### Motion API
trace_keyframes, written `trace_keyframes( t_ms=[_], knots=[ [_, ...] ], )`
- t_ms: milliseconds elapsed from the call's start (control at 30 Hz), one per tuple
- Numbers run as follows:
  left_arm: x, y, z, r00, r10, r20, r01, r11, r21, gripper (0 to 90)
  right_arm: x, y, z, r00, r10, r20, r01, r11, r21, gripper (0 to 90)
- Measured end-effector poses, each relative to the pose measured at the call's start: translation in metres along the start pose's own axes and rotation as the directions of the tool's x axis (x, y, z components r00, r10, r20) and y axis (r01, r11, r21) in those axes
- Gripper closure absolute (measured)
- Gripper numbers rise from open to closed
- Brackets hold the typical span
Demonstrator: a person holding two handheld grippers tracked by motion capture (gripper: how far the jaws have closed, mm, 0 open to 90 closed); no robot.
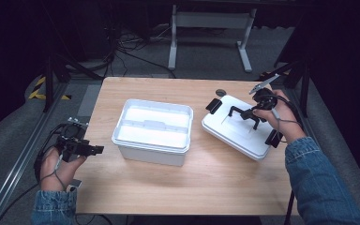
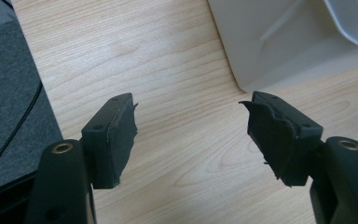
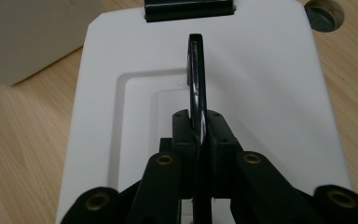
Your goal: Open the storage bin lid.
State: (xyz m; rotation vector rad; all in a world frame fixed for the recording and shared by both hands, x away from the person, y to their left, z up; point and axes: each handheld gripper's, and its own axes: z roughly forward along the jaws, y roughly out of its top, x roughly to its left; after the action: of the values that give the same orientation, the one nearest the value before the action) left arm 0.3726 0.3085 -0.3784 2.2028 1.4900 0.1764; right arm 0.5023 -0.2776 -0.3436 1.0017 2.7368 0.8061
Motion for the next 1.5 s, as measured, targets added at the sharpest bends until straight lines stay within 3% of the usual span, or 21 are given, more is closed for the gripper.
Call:
trace_keyframes(
  t_ms=[433,1067,1233,1300,1500],
  knots=[
    [0.003,-0.006,-0.004,0.9998,-0.02,-0.007,0.02,0.9998,-0.01,32.9,-0.018,-0.02,0.032,0.9982,0.061,0.003,-0.061,0.998,0.008,84.4],
    [0.003,-0.006,-0.004,0.9998,-0.02,-0.004,0.02,0.9998,-0.009,32.8,-0.024,-0.032,0.055,0.9941,0.105,-0.025,-0.105,0.994,0.022,83.9],
    [0.003,-0.006,-0.003,0.9998,-0.019,-0.002,0.019,0.9998,-0.01,32.9,-0.026,-0.033,0.054,0.9901,0.14,-0.014,-0.14,0.99,-0.004,73.3],
    [0.002,-0.005,-0.002,0.9999,-0.015,0.001,0.015,0.9999,-0.004,32.9,-0.026,-0.032,0.049,0.9904,0.136,0.023,-0.136,0.991,-0.017,64.0],
    [0.002,-0.004,-0.002,0.9999,-0.011,0.001,0.011,0.9999,-0.003,32.9,-0.026,-0.033,0.039,0.9885,0.133,0.073,-0.128,0.99,-0.059,56.1]
  ],
)
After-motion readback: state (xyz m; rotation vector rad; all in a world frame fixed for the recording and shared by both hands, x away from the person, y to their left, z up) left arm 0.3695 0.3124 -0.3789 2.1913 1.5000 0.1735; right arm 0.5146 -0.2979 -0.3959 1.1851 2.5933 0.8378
